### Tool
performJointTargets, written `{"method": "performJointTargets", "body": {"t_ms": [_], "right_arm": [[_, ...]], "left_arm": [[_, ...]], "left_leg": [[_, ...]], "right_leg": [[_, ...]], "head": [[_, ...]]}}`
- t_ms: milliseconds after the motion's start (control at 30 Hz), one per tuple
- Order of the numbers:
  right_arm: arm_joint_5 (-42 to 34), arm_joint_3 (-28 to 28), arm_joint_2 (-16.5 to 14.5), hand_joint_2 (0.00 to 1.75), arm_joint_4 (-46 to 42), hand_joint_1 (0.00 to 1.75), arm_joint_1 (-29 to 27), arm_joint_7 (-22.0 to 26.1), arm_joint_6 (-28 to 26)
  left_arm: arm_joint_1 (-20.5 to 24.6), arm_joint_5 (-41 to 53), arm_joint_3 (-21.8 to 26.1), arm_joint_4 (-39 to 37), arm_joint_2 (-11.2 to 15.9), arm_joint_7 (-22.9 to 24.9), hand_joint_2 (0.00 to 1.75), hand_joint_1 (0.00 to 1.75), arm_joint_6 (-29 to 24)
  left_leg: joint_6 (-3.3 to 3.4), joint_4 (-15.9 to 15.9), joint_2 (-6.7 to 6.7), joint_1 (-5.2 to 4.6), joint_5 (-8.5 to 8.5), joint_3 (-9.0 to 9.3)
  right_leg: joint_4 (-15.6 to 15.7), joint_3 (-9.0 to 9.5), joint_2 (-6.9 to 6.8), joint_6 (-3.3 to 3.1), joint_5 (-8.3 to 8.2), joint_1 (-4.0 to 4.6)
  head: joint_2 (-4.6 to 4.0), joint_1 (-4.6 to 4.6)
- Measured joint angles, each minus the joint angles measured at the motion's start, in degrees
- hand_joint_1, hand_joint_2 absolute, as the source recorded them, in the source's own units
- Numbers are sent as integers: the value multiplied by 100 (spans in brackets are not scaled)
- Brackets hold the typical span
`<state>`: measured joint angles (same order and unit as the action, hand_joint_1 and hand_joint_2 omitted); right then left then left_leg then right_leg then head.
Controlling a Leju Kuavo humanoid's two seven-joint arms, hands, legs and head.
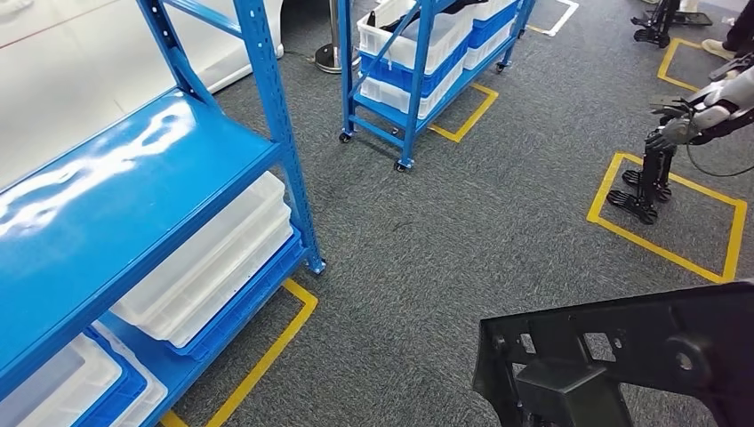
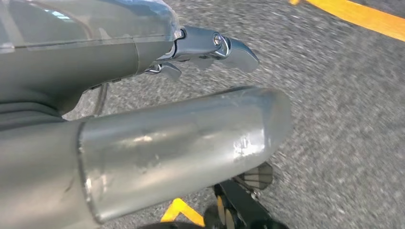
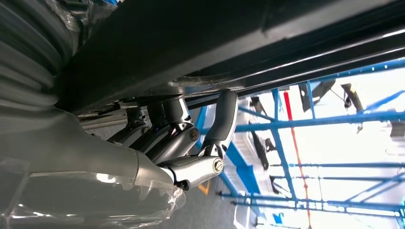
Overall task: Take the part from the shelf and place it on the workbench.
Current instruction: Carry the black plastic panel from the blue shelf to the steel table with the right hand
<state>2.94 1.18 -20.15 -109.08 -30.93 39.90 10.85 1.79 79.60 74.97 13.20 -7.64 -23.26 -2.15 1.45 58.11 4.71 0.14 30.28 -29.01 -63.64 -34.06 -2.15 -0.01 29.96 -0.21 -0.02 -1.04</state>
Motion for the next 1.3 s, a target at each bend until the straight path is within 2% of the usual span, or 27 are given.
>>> {"method": "performJointTargets", "body": {"t_ms": [67, 133, 167, 233, 300, 333, 367, 400, 433, 467, 533, 600, 667, 700, 733, 800, 833, 867, 900, 933, 967, 1033, 1100, 1167, 1200, 1233, 1300], "right_arm": [[12, -2, -1, 175, -9, 175, 0, 1, -3], [15, -10, -4, 175, -20, 175, -9, 2, -6], [18, -16, -6, 175, -25, 175, -17, 2, -7], [24, -24, -12, 175, -38, 175, -20, 1, -8], [27, -26, -16, 175, -41, 175, -15, 1, -9], [32, -26, -17, 175, -40, 175, -14, 1, -9], [40, -26, -17, 175, -40, 175, -17, 0, -8], [51, -26, -17, 175, -40, 175, -18, 1, -7], [62, -26, -17, 175, -40, 175, -18, 1, -7], [72, -26, -19, 175, -40, 175, -18, 1, -6], [82, -26, -22, 175, -40, 175, -14, 1, -4], [84, -27, -24, 175, -40, 175, -17, 1, -2], [85, -28, -23, 175, -40, 175, -35, 1, -1], [84, -29, -22, 175, -40, 175, -43, 1, -1], [84, -29, -21, 175, -41, 175, -44, 1, -1], [84, -31, -20, 175, -41, 175, -37, 0, 0], [84, -31, -20, 175, -40, 175, -32, -1, 1], [84, -31, -20, 175, -40, 175, -33, -1, 1], [84, -32, -20, 175, -40, 175, -36, -1, 1], [84, -32, -20, 175, -40, 175, -38, -1, 1], [84, -33, -20, 175, -40, 175, -41, -1, 1], [84, -32, -20, 175, -42, 175, -35, -2, 1], [82, -32, -21, 175, -48, 175, -31, 4, 3], [79, -33, -21, 175, -54, 175, -41, 7, 3], [75, -34, -22, 175, -56, 175, -49, 5, 1], [70, -34, -23, 175, -56, 175, -54, 3, 0], [59, -31, -24, 175, -54, 175, -48, 2, -1]], "left_arm": [[14, 11, 0, 0, -5, 0, 0, 0, 3], [35, 12, -1, 0, -9, 0, 0, 0, 7], [45, 12, -1, 0, -9, 0, 0, 0, 8], [51, 13, -1, 0, -7, -1, 0, 0, 7], [33, 18, 0, 0, -6, -1, 0, 0, 8], [22, 19, 0, 0, -6, 0, 0, 0, 10], [12, 21, 0, 0, -6, 1, 0, 0, 13], [6, 20, 0, 0, -3, 2, 0, 0, 15], [3, 22, 0, 0, 3, 3, 0, 0, 17], [2, 24, 0, 0, 8, 5, 0, 0, 21], [1, 31, 0, 0, 16, 10, 0, 0, 32], [2, 35, 0, 0, 17, 14, 0, 0, 43], [12, 38, 0, 0, 17, 16, 0, 0, 49], [19, 38, 0, 0, 19, 14, 0, 0, 49], [24, 38, 0, 0, 20, 13, 0, 0, 49], [21, 38, 0, 0, 23, 12, 0, 0, 49], [13, 38, 0, 0, 24, 13, 0, 0, 49], [6, 38, 0, 0, 24, 14, 0, 0, 49], [4, 38, 0, 0, 25, 14, 0, 0, 49], [8, 41, 0, 0, 25, 15, 0, 0, 49], [17, 47, 0, 0, 23, 15, 0, 0, 49], [30, 59, 0, 0, 13, 15, 0, 0, 49], [36, 67, 0, 0, 3, 15, 0, 0, 45], [47, 76, 0, 0, 1, 15, 0, 0, 34], [55, 79, 0, 0, 3, 14, 0, 0, 24], [63, 81, 0, 0, 6, 11, 0, 0, 13], [66, 82, 0, 0, 14, 6, 0, 0, -2]], "left_leg": [[-31, -3, 101, -11, 10, 16], [-81, -31, 201, -11, 7, 45], [-110, -28, 178, -6, 29, 61], [-154, 217, -73, 7, 234, -20], [-184, 899, -359, 37, 613, -322], [-201, 1258, -406, 49, 752, -487], [-219, 1485, -422, 63, 793, -597], [-238, 1505, -426, 79, 713, -616], [-258, 1301, -446, 100, 527, -534], [-280, 943, -514, 129, 300, -384], [-298, 329, -783, 174, 53, -133], [-251, 173, -912, 165, 70, -89], [-164, 157, -779, 147, 44, -92], [-121, 139, -706, 146, 23, -84], [-81, 118, -630, 145, 4, -81], [-38, 98, -477, 115, -11, -90], [-29, 99, -393, 92, -10, -98], [-24, 100, -306, 69, -6, -104], [-16, 100, -222, 47, -1, -104], [-8, 100, -144, 28, 5, -100], [-3, 99, -75, 14, 12, -90], [-6, 84, 41, -2, 26, -63], [-37, 57, 151, 4, 26, -40], [-83, 8, 252, 0, 25, 3], [-105, -4, 212, 1, 39, 30], [-129, 42, 90, 1, 90, 26], [-165, 490, -248, 16, 348, -176]], "right_leg": [[396, 197, -135, -79, -70, 71], [449, 192, -50, -125, -93, 100], [499, 208, 3, -140, -122, 83], [611, 247, 105, -187, -192, 29], [642, 251, 214, -215, -223, -1], [637, 244, 280, -219, -226, -2], [626, 242, 354, -218, -226, -6], [609, 240, 434, -211, -222, -14], [578, 238, 517, -194, -212, -28], [531, 229, 600, -164, -192, -44], [400, 164, 753, -78, -142, -56], [320, 73, 884, 6, -137, -62], [308, 18, 986, 74, -167, -91], [251, -18, 904, 98, -135, -92], [101, -91, 751, 115, -41, -85], [-512, -377, 366, 131, 305, -61], [-869, -543, 278, 134, 469, -58], [-1124, -658, 243, 126, 553, -55], [-1184, -674, 232, 103, 528, -47], [-1017, -572, 218, 66, 398, -29], [-661, -371, 168, 12, 205, 3], [96, 38, -74, -110, -38, 103], [393, 170, -200, -191, -69, 182], [475, 184, -74, -237, -127, 184], [557, 222, -14, -244, -168, 160], [649, 270, 47, -249, -213, 134], [764, 334, 155, -244, -270, 96]], "head": [[1, 1], [1, 1], [0, -2], [1, -5], [1, -8], [1, -9], [1, -9], [1, -9], [0, -9], [1, -8], [1, -5], [0, -1], [1, -1], [1, 3], [1, 7], [0, 16], [1, 16], [1, 16], [1, 16], [1, 16], [1, 16], [1, 15], [1, 14], [1, 14], [2, 11], [2, 9], [2, 2]]}}
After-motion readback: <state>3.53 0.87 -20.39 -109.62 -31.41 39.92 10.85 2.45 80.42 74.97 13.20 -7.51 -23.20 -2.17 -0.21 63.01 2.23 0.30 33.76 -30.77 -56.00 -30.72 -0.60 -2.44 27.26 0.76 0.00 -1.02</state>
